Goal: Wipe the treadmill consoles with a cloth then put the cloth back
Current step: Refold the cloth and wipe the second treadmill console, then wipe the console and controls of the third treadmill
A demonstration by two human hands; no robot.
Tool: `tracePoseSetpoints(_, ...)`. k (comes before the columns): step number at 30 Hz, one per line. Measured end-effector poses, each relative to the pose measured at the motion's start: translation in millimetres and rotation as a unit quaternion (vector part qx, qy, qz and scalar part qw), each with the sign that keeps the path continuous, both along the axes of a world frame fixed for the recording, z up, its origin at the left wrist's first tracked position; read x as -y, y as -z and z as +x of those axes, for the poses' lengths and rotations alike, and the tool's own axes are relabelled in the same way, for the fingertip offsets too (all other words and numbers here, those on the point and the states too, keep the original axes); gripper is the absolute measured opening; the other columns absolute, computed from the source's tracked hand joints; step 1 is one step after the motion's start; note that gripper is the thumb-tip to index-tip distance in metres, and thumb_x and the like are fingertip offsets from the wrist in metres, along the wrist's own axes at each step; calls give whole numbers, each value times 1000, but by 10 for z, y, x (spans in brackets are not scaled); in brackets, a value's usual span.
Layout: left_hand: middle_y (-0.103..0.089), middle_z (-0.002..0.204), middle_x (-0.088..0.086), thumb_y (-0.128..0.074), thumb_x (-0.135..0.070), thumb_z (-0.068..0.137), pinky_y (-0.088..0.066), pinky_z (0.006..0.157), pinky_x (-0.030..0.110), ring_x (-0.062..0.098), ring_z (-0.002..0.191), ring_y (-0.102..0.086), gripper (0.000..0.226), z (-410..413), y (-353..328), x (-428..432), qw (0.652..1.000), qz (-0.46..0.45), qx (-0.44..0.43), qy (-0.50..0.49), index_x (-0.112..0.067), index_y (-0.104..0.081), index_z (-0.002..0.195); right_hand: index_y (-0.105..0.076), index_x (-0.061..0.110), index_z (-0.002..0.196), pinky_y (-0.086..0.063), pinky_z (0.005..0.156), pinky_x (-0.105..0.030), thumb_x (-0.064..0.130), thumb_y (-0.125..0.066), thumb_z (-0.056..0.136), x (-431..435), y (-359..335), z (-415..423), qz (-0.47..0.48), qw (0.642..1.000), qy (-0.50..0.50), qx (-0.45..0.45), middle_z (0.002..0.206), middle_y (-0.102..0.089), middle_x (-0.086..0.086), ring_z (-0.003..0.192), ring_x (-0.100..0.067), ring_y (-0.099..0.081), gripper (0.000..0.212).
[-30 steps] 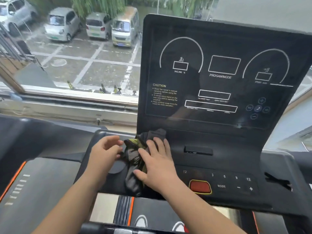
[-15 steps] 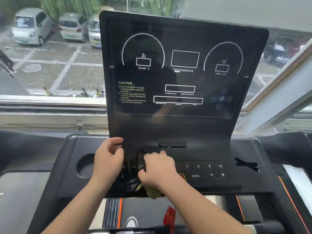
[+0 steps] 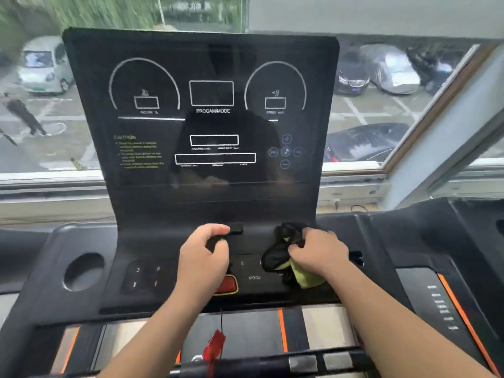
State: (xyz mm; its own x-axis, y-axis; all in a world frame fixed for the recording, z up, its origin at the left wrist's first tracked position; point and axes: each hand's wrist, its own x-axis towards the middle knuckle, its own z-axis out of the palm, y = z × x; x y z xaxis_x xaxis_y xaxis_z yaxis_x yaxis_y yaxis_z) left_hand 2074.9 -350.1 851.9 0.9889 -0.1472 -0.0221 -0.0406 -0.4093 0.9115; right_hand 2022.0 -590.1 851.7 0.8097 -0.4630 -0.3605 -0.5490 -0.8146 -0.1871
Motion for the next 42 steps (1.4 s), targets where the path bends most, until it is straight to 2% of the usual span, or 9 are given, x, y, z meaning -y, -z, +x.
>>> tracePoseSetpoints(5, -70, 97, -7, -57, -13, 94, -56, 65, 26, 14, 61, -64, 27, -213, 46, 205, 998, 55, -12, 27, -37, -70, 99, -57, 23, 118, -45, 80, -41, 51, -50, 90, 268, 78, -158, 15, 998, 55, 24, 116, -64, -4, 123, -33, -49, 40)
tracePoseSetpoints(13, -65, 121, -14, -60, -19, 93, -48, 98, 28, 10, 114, -59, 29, -368, 86, 506, 955, 204, 81, 198, -25, -69, 120, -39, 26, 140, -45, 77, -40, 50, -51, 92, 52, 161, -314, -66, 998, -17, 18, 131, -59, -3, 125, -32, -46, 55)
tracePoseSetpoints(20, -64, 117, -15, -62, -15, 94, -51, 95, 31, 9, 110, -60, 25, -281, 59, 580, 945, 172, 89, 264, -24, -72, 115, -45, 27, 130, -45, 83, -42, 46, -50, 89, -124, 45, -648, -32, 997, 32, -58, 124, -65, -7, 122, -35, -53, 46)
tracePoseSetpoints(23, -65, 114, -16, -64, -13, 94, -52, 94, 31, 10, 109, -61, 23, -260, 35, 548, 937, 160, 95, 296, -24, -73, 112, -47, 29, 98, -46, 79, -38, 43, -54, 83, -268, 57, -932, 80, 986, 123, -81, 102, -67, -2, 101, -30, -61, 22)
tracePoseSetpoints(25, -67, 112, -16, -65, -13, 94, -50, 92, 29, 10, 109, -62, 22, -268, -36, 592, 930, 153, 106, 318, -24, -74, 111, -42, 24, 77, -43, 67, -30, 39, -59, 78, -365, 39, -1170, 229, 935, 270, 2, 76, -54, 4, 70, -20, -53, 22)
tracePoseSetpoints(29, -70, 101, -21, -67, -20, 96, -50, 84, 31, 9, 96, -65, 14, -539, -187, 819, 913, 90, 105, 384, -28, -75, 103, -54, 18, 75, -37, 43, -13, 13, -59, 93, -476, -184, -1643, 385, 736, 516, 211, 55, -55, 6, 43, -7, -53, 20)
tracePoseSetpoints(36, -74, 99, -18, -54, -52, 102, -49, 80, 16, 3, 96, -68, 22, -1752, -454, 972, 784, -32, -107, 611, -39, -72, 101, -70, 20, 97, -62, 89, -49, 32, -71, 88, -909, -335, -2626, 401, 464, 663, 429, 95, -78, -8, 88, -28, -75, 15)
tracePoseSetpoints(39, -75, 111, -17, -60, -56, 98, -52, 89, 16, 3, 108, -68, 30, -2221, -545, 932, 726, -46, -187, 660, -34, -71, 115, -70, 19, 105, -62, 80, -45, 32, -68, 93, -1071, -403, -3113, 364, 396, 693, 480, 95, -79, -8, 83, -26, -75, 18)
tracePoseSetpoints(42, -71, 119, -24, -76, -59, 74, -55, 100, 39, 2, 114, -67, 54, -2720, -534, 898, 687, -10, -162, 708, -43, -63, 123, -71, 17, 107, -63, 78, -48, 30, -68, 93, -1243, -445, -3636, 327, 332, 716, 520, 102, -79, -14, 90, -32, -77, 20)
